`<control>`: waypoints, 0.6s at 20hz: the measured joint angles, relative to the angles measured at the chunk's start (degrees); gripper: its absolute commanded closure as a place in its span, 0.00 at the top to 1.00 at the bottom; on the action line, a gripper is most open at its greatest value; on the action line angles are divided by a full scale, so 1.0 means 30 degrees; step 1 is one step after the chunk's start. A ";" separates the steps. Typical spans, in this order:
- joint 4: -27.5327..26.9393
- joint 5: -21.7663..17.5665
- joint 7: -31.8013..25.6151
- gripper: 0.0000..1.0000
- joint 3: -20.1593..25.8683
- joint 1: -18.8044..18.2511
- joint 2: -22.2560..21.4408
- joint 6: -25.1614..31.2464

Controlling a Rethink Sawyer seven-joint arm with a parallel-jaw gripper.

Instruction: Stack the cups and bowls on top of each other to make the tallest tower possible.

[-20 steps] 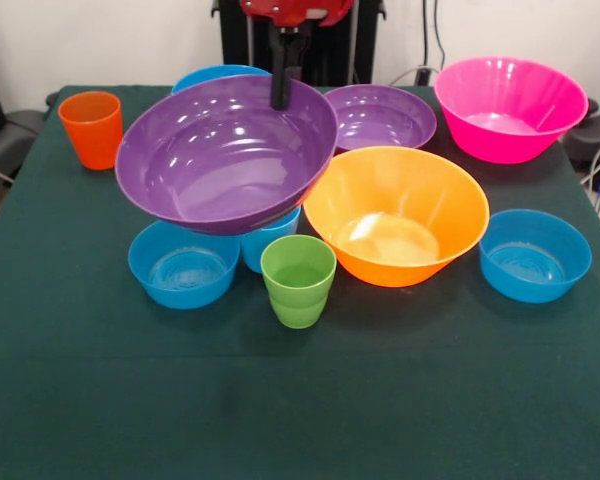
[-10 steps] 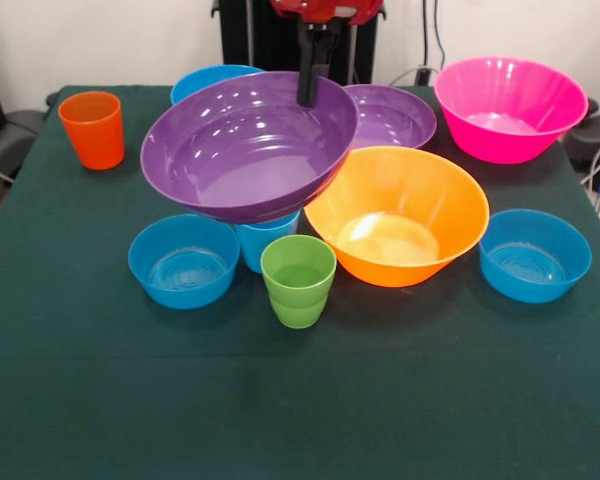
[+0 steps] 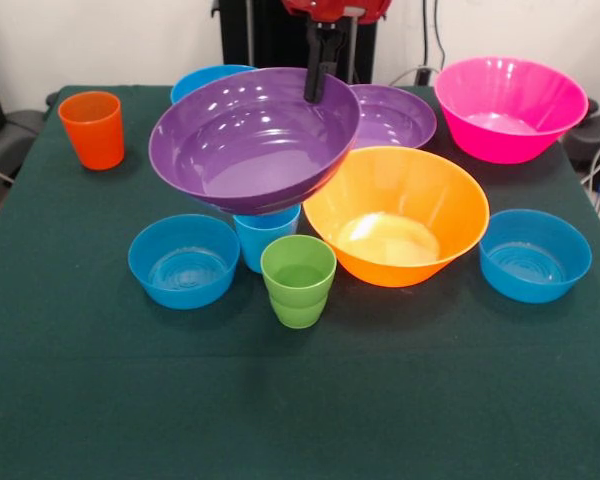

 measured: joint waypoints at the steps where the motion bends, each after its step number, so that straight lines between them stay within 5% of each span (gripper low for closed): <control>1: 0.0000 0.0000 0.0059 0.00 -0.0088 0.0087 0.0033 -0.0004; 12: -0.0218 0.0004 0.0997 0.00 -0.1744 0.1721 0.1164 -0.0103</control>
